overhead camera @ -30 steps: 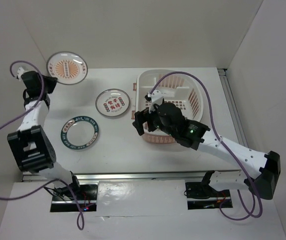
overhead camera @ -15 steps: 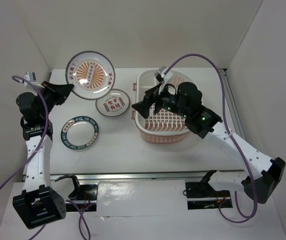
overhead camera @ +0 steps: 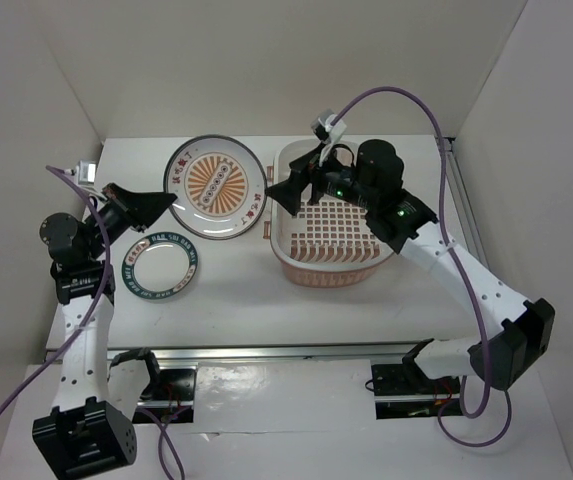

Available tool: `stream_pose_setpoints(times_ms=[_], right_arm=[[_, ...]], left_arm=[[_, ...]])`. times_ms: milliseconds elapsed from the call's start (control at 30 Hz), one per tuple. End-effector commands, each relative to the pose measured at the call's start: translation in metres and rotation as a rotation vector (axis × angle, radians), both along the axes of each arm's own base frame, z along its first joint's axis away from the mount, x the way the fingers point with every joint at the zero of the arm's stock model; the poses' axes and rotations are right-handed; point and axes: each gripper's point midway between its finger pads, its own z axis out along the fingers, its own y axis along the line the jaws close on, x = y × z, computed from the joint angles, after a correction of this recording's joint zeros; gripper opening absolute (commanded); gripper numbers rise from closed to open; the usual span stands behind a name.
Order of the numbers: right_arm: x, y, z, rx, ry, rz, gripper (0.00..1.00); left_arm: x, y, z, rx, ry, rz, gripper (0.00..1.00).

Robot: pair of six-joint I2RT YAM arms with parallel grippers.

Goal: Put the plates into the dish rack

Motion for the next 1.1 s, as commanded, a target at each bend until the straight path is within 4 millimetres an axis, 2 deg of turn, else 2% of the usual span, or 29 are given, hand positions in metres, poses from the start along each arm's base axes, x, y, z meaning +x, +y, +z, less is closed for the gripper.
stream_pose_setpoints(times_ms=[0,33,67,133,167,233,333,367,400,433,533,567,667,733,800,867,900,933,967,1000,1033,1067], right_arm=[[-0.001,0.012,0.021,0.074,-0.035,0.056,1.00],[-0.001,0.015,0.017,0.076,-0.014,0.070,1.00],[-0.001,0.015,0.026,0.090,-0.035,0.071,1.00],[0.003,0.021,0.019,0.097,-0.001,0.080,1.00],[0.003,0.021,0.026,0.113,-0.011,0.081,1.00],[0.008,0.025,0.016,0.107,0.021,0.080,1.00],[0.013,0.029,0.015,0.144,0.065,0.067,0.92],[0.015,0.029,0.021,0.170,0.063,0.056,0.81],[0.018,0.031,0.014,0.172,0.094,0.054,0.76],[0.021,0.035,0.012,0.195,0.124,0.055,0.74],[0.012,0.054,0.003,0.198,0.166,0.089,0.67],[0.012,0.056,0.009,0.207,0.156,0.077,0.64],[0.013,0.065,0.003,0.204,0.185,0.062,0.43],[0.014,0.065,0.003,0.215,0.201,0.053,0.35],[0.017,0.064,0.004,0.229,0.217,0.029,0.16],[0.019,0.063,0.001,0.226,0.242,-0.007,0.00],[0.024,0.056,0.002,0.229,0.256,-0.061,0.00],[0.029,0.053,-0.002,0.220,0.267,-0.101,0.00],[0.032,0.044,0.005,0.229,0.259,-0.149,0.00],[0.039,0.028,0.004,0.204,0.250,-0.261,0.00],[0.041,0.019,0.005,0.190,0.246,-0.327,0.00],[0.045,0.006,0.018,0.200,0.234,-0.399,0.00]], left_arm=[[-0.010,-0.011,0.017,0.034,-0.093,-0.044,0.00],[-0.009,-0.012,0.018,0.045,-0.101,-0.036,0.00],[-0.009,-0.012,0.018,0.045,-0.101,-0.036,0.00],[-0.009,-0.011,0.019,0.042,-0.099,-0.027,0.00],[-0.009,-0.011,0.019,0.042,-0.099,-0.027,0.00],[-0.008,-0.010,0.019,0.046,-0.105,-0.017,0.00],[-0.010,-0.011,0.021,0.040,-0.116,-0.029,0.00],[-0.010,-0.012,0.018,0.032,-0.113,-0.031,0.00],[-0.010,-0.012,0.020,0.035,-0.123,-0.031,0.00],[-0.010,-0.011,0.016,0.032,-0.114,-0.031,0.00],[-0.014,-0.015,0.019,0.033,-0.136,-0.054,0.00],[-0.014,-0.015,0.019,0.033,-0.136,-0.054,0.00],[-0.011,-0.013,0.016,0.029,-0.118,-0.042,0.00],[-0.013,-0.013,0.015,0.035,-0.119,-0.041,0.00],[-0.011,-0.012,0.014,0.036,-0.114,-0.030,0.00],[-0.011,-0.012,0.014,0.036,-0.114,-0.030,0.00],[-0.009,-0.010,0.011,0.039,-0.096,-0.015,0.00],[-0.007,-0.008,0.012,0.041,-0.089,0.000,0.10],[-0.004,-0.006,0.008,0.037,-0.069,0.016,0.26],[-0.002,-0.001,0.008,0.045,-0.069,0.059,0.68],[0.001,0.002,0.003,0.041,-0.032,0.075,0.93],[-0.001,0.003,0.005,0.045,-0.030,0.092,1.00]])
